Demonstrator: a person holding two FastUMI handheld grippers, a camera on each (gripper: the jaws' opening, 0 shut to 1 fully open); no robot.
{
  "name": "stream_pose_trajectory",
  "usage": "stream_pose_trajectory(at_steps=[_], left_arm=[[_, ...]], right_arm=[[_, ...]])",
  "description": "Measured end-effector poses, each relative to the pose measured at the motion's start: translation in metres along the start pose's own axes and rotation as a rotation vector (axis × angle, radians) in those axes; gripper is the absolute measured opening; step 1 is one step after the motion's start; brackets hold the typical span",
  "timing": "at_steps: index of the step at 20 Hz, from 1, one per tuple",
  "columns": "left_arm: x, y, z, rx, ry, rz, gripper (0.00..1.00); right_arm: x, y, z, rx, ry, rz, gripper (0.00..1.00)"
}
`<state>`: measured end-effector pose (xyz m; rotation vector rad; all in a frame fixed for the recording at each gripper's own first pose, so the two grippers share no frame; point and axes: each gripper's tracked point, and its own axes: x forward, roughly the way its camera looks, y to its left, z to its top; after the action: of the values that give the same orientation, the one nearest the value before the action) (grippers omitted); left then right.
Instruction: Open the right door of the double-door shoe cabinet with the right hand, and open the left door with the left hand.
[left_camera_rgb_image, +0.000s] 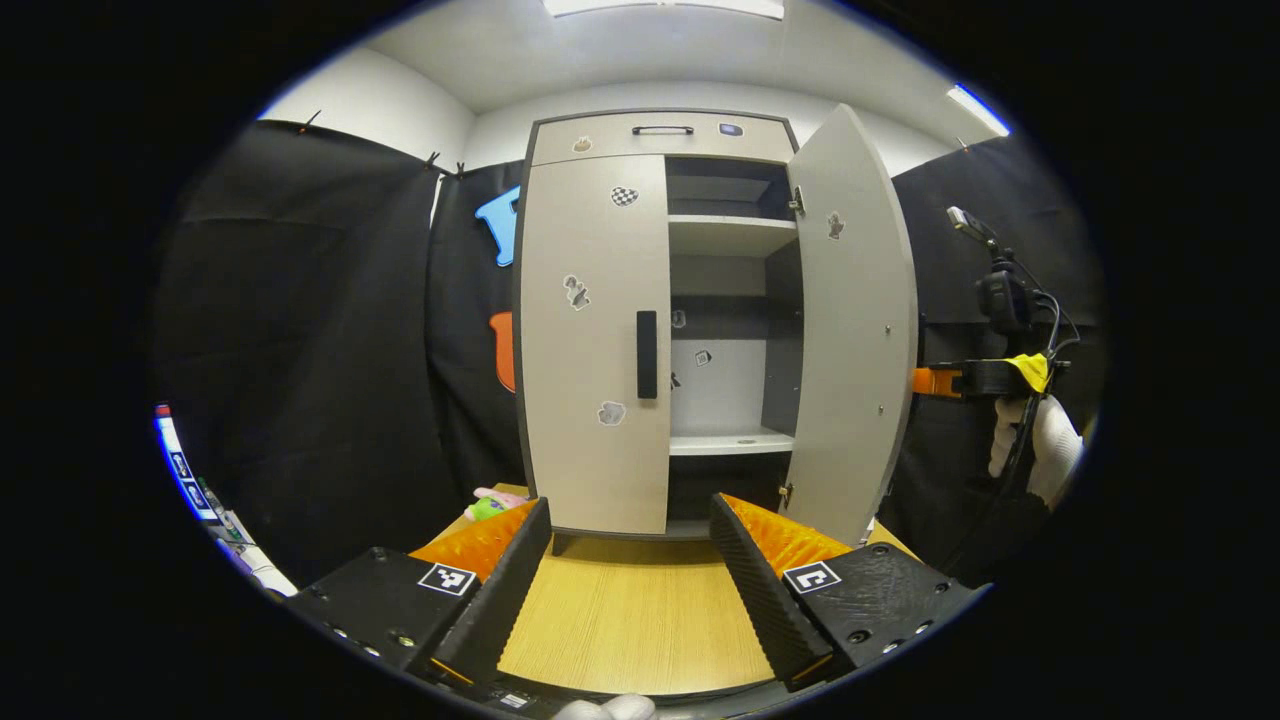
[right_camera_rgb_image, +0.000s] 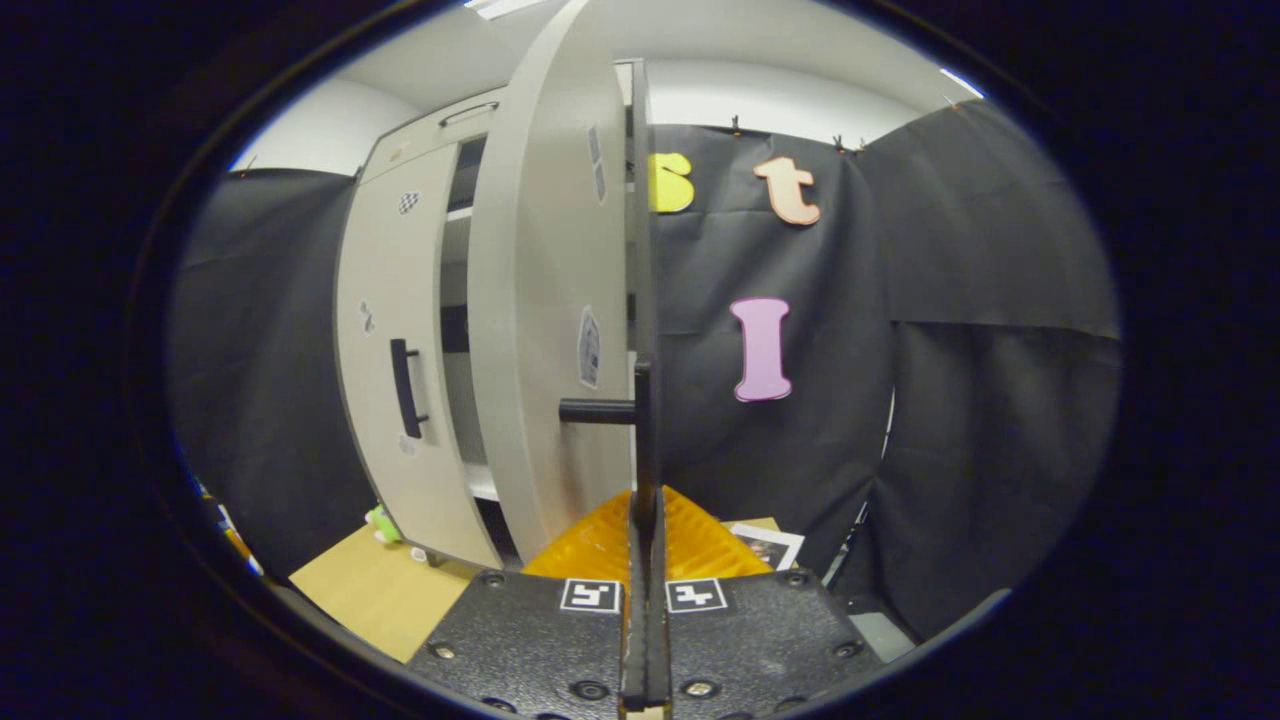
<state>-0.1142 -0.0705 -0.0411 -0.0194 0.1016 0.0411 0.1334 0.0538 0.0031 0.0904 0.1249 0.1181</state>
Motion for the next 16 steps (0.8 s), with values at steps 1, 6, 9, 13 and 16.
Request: stream_pose_trajectory(at_steps=[1,6,9,13,16], left_arm=[[0.001,-0.003,0.001,0.004,0.001,-0.007,0.96],[0.005,-0.006,0.005,0.01,-0.002,-0.025,0.95],[0.007,-0.006,0.006,0.005,-0.004,-0.023,0.96],[0.013,-0.001,0.009,-0.003,-0.004,-0.02,0.96],[0.018,0.006,0.01,-0.001,-0.003,-0.015,0.96]], right_arm=[[0.0,0.008,-0.004,0.019,0.008,0.015,0.03],[0.002,-0.003,0.0,-0.015,-0.002,-0.007,0.04],[0.0,-0.003,-0.001,-0.007,0.0,-0.017,0.04],[-0.002,-0.004,-0.002,-0.001,0.008,-0.021,0.05],[-0.005,-0.009,0.003,-0.02,-0.01,-0.037,0.08]])
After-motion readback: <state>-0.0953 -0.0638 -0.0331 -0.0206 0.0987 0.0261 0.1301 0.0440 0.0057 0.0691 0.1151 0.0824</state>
